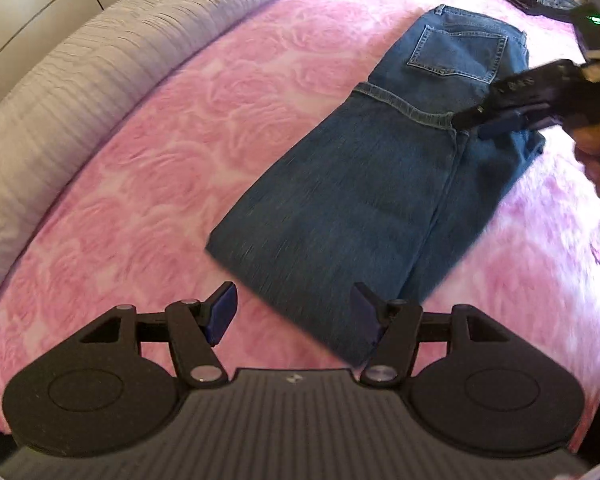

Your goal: Fold clothes

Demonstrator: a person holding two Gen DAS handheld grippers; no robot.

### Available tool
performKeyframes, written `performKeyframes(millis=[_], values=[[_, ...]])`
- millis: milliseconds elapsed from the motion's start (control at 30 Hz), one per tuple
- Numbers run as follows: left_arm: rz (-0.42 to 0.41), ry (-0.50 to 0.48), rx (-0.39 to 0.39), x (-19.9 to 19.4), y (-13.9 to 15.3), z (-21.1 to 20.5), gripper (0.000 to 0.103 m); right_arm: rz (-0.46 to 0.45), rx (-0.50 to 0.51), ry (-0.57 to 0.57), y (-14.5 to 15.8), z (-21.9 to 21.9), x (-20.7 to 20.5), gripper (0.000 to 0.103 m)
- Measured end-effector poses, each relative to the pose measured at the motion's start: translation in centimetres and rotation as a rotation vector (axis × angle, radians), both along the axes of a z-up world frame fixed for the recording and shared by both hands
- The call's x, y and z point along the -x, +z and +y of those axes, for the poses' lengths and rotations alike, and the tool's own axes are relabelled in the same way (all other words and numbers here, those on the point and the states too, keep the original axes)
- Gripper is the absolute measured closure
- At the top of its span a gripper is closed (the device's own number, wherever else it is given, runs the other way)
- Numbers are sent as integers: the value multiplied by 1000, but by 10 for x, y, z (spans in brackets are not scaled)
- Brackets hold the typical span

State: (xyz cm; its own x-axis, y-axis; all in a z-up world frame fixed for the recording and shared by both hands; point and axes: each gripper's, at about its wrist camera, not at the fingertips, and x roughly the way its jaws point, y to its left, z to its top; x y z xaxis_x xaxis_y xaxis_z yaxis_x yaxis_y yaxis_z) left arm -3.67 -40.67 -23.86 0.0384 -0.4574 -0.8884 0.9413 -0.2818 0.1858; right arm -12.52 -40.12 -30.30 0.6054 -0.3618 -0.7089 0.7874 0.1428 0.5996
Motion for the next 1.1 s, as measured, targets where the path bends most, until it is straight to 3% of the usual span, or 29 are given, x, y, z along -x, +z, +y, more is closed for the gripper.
performKeyframes(millis=[100, 233, 333, 433, 533, 700, 833, 900, 967, 1033, 1067, 1100], values=[[9, -1, -31, 0, -18, -26, 44, -29, -20, 31, -6, -5, -5, 42], [7, -33, -81, -8, -56, -57, 44, 116, 18, 72, -10, -13, -19, 43], [-16, -114, -111, -10, -79, -64, 41, 186, 51, 98, -1, -9, -22, 42], [-46, -246, -83, -14, -72, -57, 42, 253, 111, 128, 20, 11, -23, 42], [-89, -353, -27, -36, -52, -41, 43, 304, 208, 288, 39, 51, -50, 42], [-329, -666, 78, -66, -53, -1, 34, 415, 395, 644, 47, 137, -131, 36], [-399, -830, 122, -78, -70, 14, 33, 508, 561, 882, 30, 198, -204, 34], [-414, -896, 149, -78, -79, 17, 32, 602, 575, 944, 9, 212, -233, 34], [-439, -971, 182, -78, -90, 20, 32, 756, 578, 985, -18, 215, -256, 34], [-468, -1051, 219, -78, -101, 23, 32, 847, 612, 993, -33, 217, -262, 34], [-490, -1099, 243, -77, -107, 24, 32, 836, 601, 975, -33, 214, -259, 36], [-510, -1145, 268, -76, -112, 25, 32, 809, 583, 951, -30, 209, -254, 53]])
